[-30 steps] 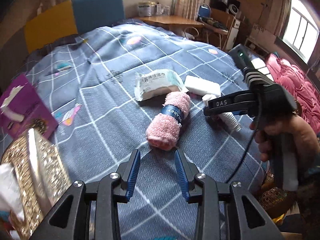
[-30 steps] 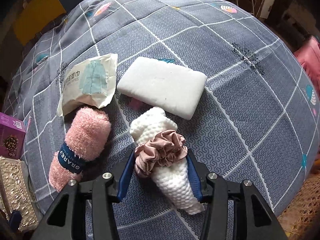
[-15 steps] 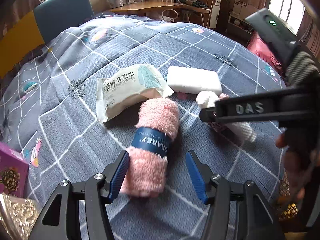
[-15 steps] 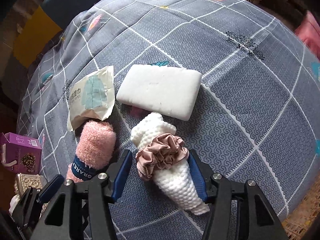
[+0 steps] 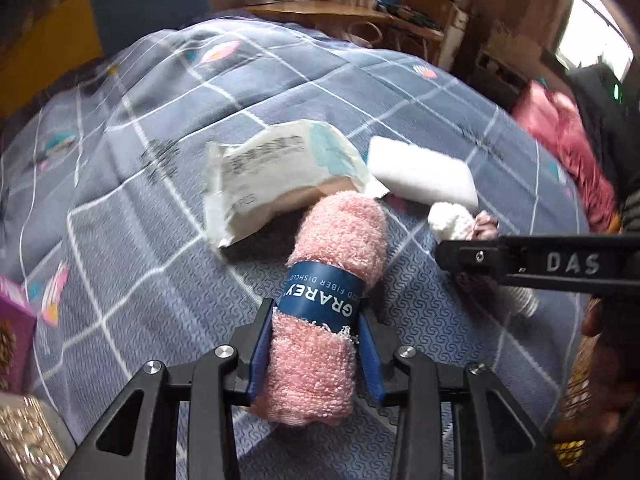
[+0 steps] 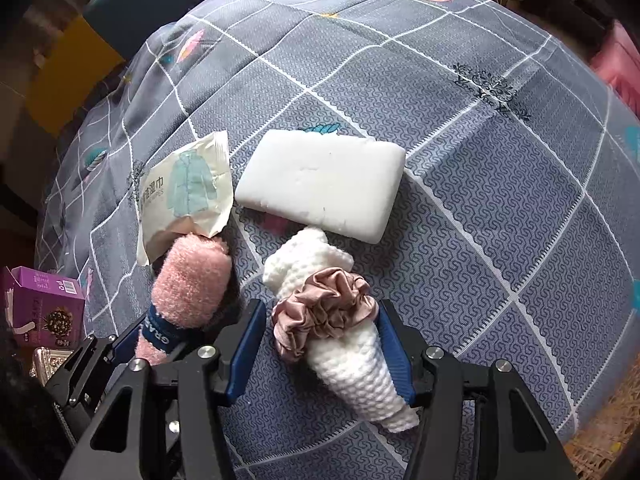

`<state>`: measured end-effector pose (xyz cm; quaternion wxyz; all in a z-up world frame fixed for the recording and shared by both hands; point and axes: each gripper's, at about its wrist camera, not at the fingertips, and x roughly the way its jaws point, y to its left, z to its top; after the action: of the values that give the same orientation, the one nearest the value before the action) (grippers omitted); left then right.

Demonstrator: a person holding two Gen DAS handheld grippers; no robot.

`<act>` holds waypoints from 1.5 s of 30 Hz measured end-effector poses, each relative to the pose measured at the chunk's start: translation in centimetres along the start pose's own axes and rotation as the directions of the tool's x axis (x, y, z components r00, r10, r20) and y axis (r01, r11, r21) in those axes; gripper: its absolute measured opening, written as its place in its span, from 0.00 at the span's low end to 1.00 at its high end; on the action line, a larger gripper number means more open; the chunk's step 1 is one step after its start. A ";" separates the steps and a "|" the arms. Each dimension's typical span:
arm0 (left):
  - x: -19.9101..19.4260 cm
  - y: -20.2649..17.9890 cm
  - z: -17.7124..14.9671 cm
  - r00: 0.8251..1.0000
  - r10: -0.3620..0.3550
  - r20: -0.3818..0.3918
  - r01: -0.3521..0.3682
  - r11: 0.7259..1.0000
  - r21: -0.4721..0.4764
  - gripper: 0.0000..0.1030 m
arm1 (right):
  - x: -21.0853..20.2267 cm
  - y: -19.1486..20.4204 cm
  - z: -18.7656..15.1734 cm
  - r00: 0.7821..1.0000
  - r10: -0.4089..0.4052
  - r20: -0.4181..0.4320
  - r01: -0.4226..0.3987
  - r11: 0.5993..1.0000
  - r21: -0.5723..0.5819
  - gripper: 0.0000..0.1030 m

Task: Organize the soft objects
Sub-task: 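Lift the pink towel roll and carry it over the gold tray with the left gripper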

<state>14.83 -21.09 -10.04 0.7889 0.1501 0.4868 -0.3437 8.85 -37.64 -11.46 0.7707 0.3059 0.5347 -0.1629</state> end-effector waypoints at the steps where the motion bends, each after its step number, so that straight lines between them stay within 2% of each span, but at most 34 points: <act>1: -0.6 0.4 -0.3 1.000 0.004 0.018 -0.003 0.999 -0.033 0.36 | 0.0 0.0 0.0 1.000 -0.002 0.001 0.002 1.000 -0.002 0.56; 3: -1.9 1.3 -1.3 0.999 0.029 0.028 -0.026 0.994 -0.107 0.35 | -0.1 0.1 0.0 1.000 0.001 0.006 -0.001 1.000 -0.009 0.54; 5: -3.0 1.8 -2.5 0.998 0.049 0.043 -0.042 0.986 -0.162 0.35 | -0.1 0.6 0.0 1.000 0.015 0.003 -0.015 0.999 -0.029 0.46; 9: -3.7 1.9 -5.2 0.987 0.150 0.048 -0.139 0.974 -0.179 0.35 | 0.1 2.2 -0.5 1.000 0.016 -0.010 -0.017 0.993 -0.119 0.43; 11: -2.6 2.2 -5.9 0.988 0.152 0.015 -0.146 0.971 -0.187 0.35 | 0.4 2.9 -0.7 1.000 0.006 -0.024 -0.010 0.987 -0.159 0.43; 13: -2.4 2.4 -6.1 0.989 0.147 0.033 -0.138 0.973 -0.187 0.36 | 0.6 3.3 -0.9 1.000 -0.010 -0.026 0.005 0.983 -0.181 0.43; 20: -2.2 3.2 -5.9 0.995 0.097 0.011 -0.092 0.967 -0.237 0.36 | 0.8 3.2 -0.7 0.999 -0.004 -0.040 -0.003 0.985 -0.173 0.46; 24: -2.0 3.2 -6.0 0.995 0.102 0.013 -0.096 0.962 -0.254 0.36 | 0.6 3.1 -0.8 0.999 -0.002 -0.036 -0.004 0.985 -0.171 0.45; 27: -2.3 3.0 -5.5 0.994 0.113 0.002 -0.108 0.960 -0.259 0.33 | 0.1 3.1 -0.8 1.000 -0.023 -0.003 0.022 0.983 -0.184 0.39; 29: -2.7 3.2 -5.1 0.994 0.107 0.001 -0.103 0.956 -0.274 0.33 | 0.5 3.6 -0.9 1.000 -0.018 -0.025 0.012 0.978 -0.209 0.39; 32: -4.1 3.4 -4.1 0.992 0.122 0.021 -0.112 0.956 -0.271 0.32 | 0.7 4.7 -1.4 0.999 -0.049 -0.025 0.040 0.962 -0.271 0.39; 38: -8.9 4.8 -0.5 0.990 0.098 0.096 -0.060 0.939 -0.340 0.32 | 1.2 5.6 -1.9 0.995 -0.096 -0.024 0.082 0.938 -0.337 0.43; 41: -12.0 6.9 1.3 0.987 0.080 0.139 -0.018 0.916 -0.401 0.32 | 1.5 6.1 -2.2 0.992 -0.124 -0.010 0.111 0.922 -0.370 0.43; 45: -16.1 10.4 3.2 0.972 0.132 0.194 -0.031 0.891 -0.454 0.32 | 1.6 6.3 -2.4 0.991 -0.135 -0.003 0.124 0.915 -0.385 0.43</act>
<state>19.42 -9.04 4.53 0.8648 -0.0540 0.4559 -0.2033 11.34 -31.14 -11.64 0.7953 0.1156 0.5864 -0.1012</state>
